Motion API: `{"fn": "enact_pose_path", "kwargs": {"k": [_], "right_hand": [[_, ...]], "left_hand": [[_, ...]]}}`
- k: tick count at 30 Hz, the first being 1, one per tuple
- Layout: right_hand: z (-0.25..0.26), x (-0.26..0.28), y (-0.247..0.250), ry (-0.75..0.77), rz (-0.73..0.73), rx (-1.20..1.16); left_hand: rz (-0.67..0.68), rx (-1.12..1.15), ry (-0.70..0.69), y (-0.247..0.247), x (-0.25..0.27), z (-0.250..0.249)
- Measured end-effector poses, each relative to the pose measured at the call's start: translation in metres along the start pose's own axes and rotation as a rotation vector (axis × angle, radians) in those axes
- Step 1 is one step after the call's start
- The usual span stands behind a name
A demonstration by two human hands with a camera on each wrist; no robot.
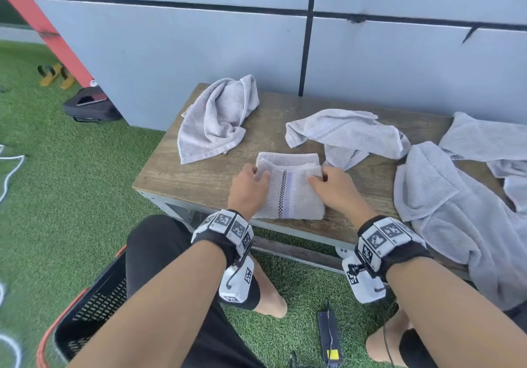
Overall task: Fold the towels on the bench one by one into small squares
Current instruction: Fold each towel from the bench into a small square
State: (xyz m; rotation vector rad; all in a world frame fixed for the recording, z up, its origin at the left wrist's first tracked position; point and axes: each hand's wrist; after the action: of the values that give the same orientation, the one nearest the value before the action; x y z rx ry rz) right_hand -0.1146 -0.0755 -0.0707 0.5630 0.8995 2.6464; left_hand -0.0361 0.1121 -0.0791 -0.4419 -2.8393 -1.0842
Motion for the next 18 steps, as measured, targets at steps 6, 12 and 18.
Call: {"fn": "enact_pose_path", "kwargs": {"k": [6,12,18], "right_hand": [[0.001,-0.014,-0.001,0.025,-0.114,0.007],[-0.004,-0.033,-0.008,-0.015,-0.095,0.145],[-0.006,-0.038,-0.016,-0.026,-0.128,0.214]], "left_hand": [[-0.107,-0.047,-0.081,-0.004,-0.011,-0.01],[-0.104,-0.21,-0.052,-0.012,-0.017,-0.006],[-0.104,-0.29,-0.017,-0.014,-0.021,-0.008]]}}
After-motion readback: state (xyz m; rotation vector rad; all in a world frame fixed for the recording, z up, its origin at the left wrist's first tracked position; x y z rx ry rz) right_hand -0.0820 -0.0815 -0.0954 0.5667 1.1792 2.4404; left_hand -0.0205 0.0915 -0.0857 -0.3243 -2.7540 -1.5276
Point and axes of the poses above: each hand's wrist, its own x-axis away from the middle knuckle, its own y-axis out of the back of the hand, z = x × y, and after that the axes turned 2 degrees about -y, right-handed
